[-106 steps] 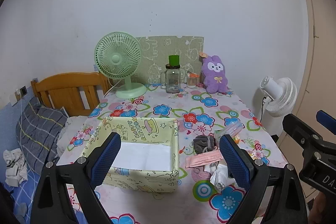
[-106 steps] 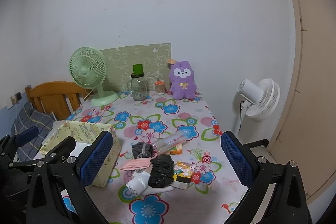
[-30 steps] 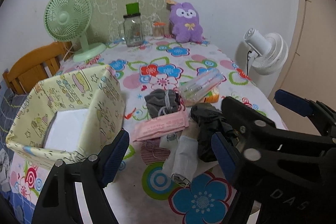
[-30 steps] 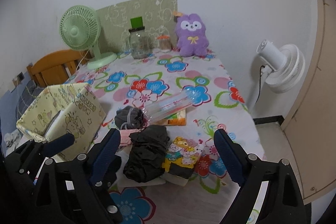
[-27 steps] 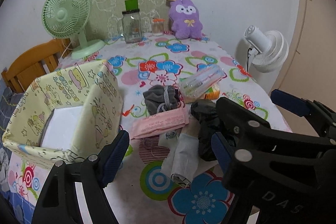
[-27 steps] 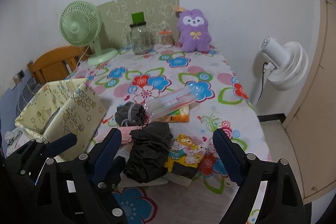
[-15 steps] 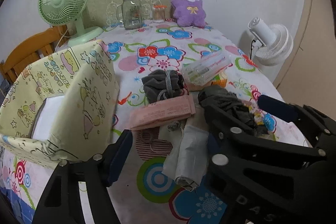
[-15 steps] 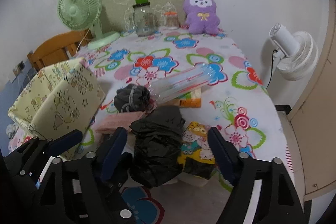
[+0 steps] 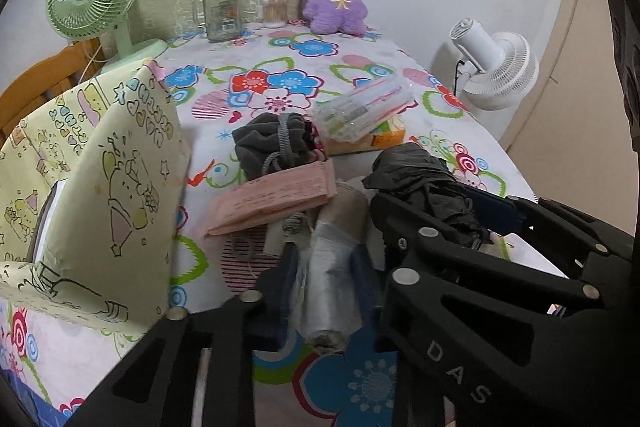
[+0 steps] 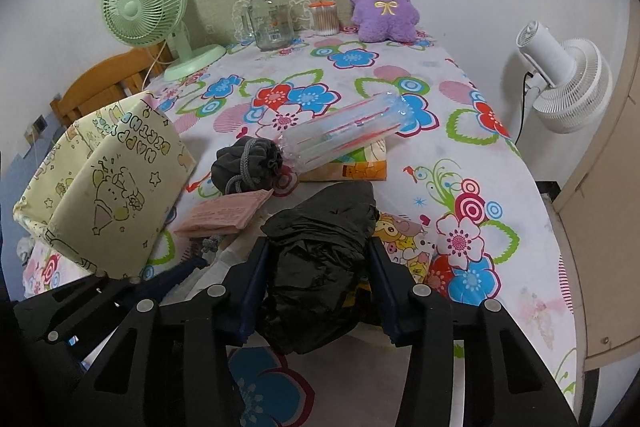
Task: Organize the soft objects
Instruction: 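Close the left tool on the white rolled cloth, then carry the white rolled cloth with the left tool while the right tool carries the black cloth to the box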
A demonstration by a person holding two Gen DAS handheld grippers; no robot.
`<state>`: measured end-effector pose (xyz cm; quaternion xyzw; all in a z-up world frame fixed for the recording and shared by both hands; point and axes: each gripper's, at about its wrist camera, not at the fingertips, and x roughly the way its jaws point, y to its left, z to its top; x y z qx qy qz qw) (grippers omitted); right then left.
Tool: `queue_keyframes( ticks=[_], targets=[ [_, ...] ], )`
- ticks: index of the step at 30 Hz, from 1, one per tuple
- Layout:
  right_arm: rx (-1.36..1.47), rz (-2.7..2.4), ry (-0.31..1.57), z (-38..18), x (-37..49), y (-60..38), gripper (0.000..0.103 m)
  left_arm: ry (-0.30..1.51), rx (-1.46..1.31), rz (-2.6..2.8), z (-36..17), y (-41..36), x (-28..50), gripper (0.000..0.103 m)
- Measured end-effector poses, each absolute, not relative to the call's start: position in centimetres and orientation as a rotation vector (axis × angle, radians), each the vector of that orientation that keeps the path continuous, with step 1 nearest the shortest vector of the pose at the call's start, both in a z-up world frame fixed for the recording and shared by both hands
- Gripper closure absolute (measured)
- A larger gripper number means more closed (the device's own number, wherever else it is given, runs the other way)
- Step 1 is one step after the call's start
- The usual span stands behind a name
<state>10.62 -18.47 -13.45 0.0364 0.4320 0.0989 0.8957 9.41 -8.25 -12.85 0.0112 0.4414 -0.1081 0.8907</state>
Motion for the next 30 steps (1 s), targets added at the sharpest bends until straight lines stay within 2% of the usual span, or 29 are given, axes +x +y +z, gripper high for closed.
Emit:
queue_keyframes(
  ticks=[5, 30],
  targets=[
    [0.082, 0.203, 0.891, -13.1, 10.3, -18.6, 0.052, 0.906, 0.03, -0.223, -12.6, -8.5, 9.1, 0.089],
    [0.083, 0.192, 0.772, -7.8, 6.8, -18.8, 0.052, 0.775, 0.043, -0.208, -7.6, -8.4, 6.1, 0.09]
  ],
)
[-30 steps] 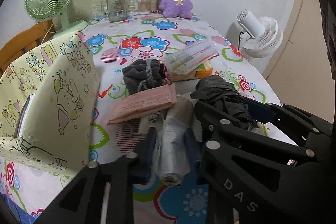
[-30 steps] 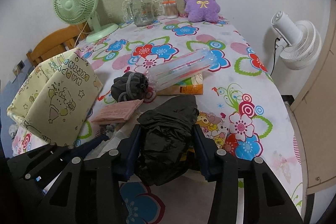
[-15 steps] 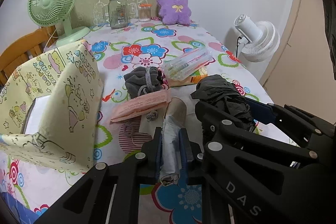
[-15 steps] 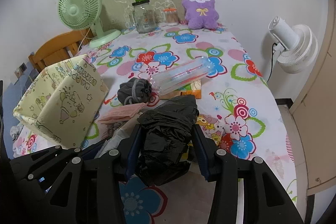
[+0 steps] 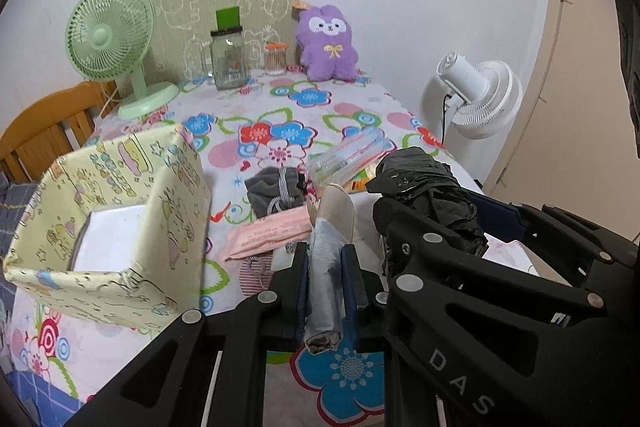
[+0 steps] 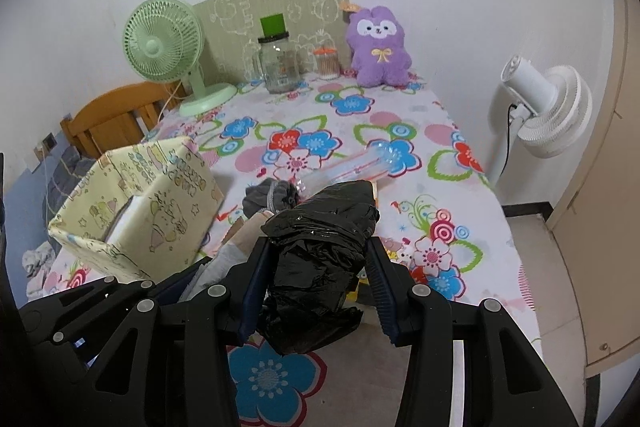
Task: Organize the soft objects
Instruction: 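Carry the white rolled cloth with the left tool while the right tool carries the black cloth to the box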
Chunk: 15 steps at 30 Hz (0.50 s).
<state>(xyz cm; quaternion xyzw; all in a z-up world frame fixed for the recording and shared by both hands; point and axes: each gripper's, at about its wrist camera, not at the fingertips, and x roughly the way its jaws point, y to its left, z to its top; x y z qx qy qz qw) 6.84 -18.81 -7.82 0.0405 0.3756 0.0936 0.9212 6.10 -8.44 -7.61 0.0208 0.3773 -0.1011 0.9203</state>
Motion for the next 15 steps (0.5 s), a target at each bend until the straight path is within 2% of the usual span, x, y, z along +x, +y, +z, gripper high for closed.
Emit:
queue_keyframes(
  ticks=[15],
  targets=[
    [0.081, 0.173, 0.668, -3.4, 4.6, -18.8, 0.052, 0.697, 0.073, -0.205, -3.8, -8.1, 4.5, 0.09]
  ],
)
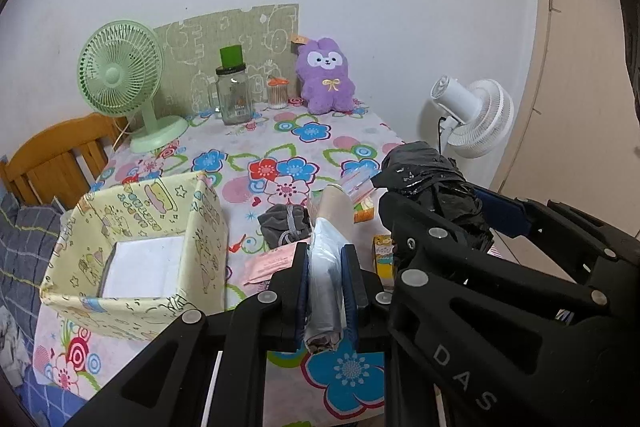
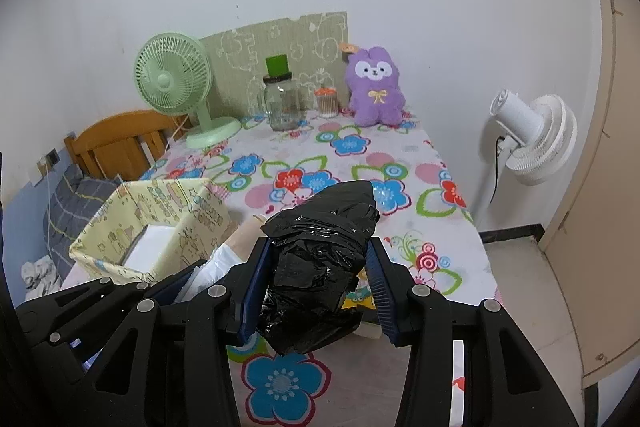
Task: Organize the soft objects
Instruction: 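Carry the white rolled cloth with the left tool while the right tool carries the black cloth to the box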
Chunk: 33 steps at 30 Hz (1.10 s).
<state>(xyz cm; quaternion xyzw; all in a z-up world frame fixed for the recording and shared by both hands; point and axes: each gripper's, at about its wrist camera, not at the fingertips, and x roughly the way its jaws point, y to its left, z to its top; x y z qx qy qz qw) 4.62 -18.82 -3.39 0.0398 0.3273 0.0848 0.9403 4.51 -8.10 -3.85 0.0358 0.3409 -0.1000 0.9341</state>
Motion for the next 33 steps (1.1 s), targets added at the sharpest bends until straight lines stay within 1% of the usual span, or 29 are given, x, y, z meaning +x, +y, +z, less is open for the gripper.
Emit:
queue_keyframes(
  ticks=[18, 33],
  targets=[
    [0.056, 0.204, 0.599, -0.3, 4.5, -16.1, 0.052, 0.643, 0.071, -0.15, -1.1, -5.1, 4.3, 0.09],
    [0.054, 0.225, 0.602, 0.1, 6.4, -11.9, 0.052, 0.634, 0.077, -0.124, -0.7, -1.4, 5.8, 0.089]
  ],
)
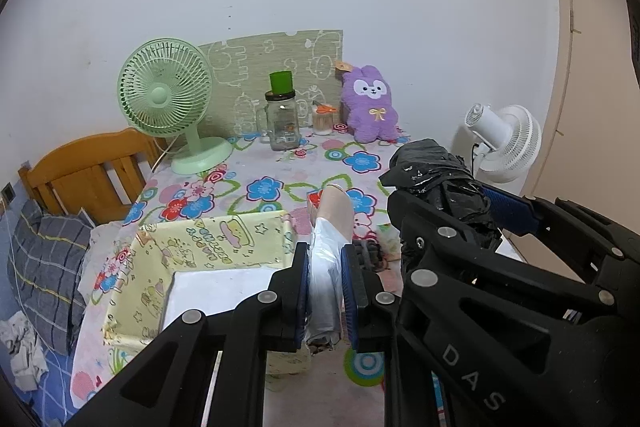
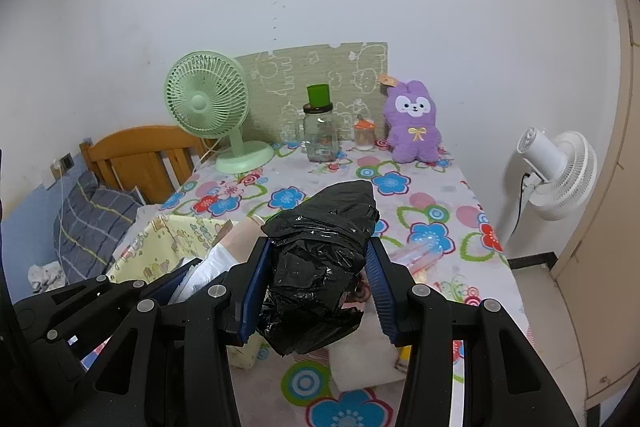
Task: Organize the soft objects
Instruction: 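Carry the white rolled cloth with the left tool while the right tool carries the black cloth to the box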
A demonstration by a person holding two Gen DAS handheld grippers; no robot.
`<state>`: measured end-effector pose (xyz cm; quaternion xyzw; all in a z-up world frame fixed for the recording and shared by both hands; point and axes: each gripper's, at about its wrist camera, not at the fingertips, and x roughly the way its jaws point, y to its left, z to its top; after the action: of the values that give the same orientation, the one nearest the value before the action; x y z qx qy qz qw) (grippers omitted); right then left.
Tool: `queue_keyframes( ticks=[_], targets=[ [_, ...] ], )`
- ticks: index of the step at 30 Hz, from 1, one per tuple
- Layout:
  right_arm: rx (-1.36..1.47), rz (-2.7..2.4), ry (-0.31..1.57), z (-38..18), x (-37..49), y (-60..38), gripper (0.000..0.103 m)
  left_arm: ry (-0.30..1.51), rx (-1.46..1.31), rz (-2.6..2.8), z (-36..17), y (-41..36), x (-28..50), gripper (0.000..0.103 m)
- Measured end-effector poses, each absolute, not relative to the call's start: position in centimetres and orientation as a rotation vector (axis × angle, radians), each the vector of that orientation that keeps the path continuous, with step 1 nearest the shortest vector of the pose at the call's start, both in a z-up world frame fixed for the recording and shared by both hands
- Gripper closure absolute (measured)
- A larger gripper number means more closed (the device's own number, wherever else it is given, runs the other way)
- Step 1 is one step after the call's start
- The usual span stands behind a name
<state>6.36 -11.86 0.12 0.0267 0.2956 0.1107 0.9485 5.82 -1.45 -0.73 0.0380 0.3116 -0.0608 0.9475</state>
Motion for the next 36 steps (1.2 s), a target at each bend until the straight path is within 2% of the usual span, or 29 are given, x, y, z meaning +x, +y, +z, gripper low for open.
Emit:
queue_keyframes(
  ticks=[36],
  targets=[
    [-0.036, 0.421, 0.695, -2.7, 12.2, 0.5, 0.052, 0.711, -0.01, 0.051, -4.0, 10.2, 9.9, 0.089]
  ],
)
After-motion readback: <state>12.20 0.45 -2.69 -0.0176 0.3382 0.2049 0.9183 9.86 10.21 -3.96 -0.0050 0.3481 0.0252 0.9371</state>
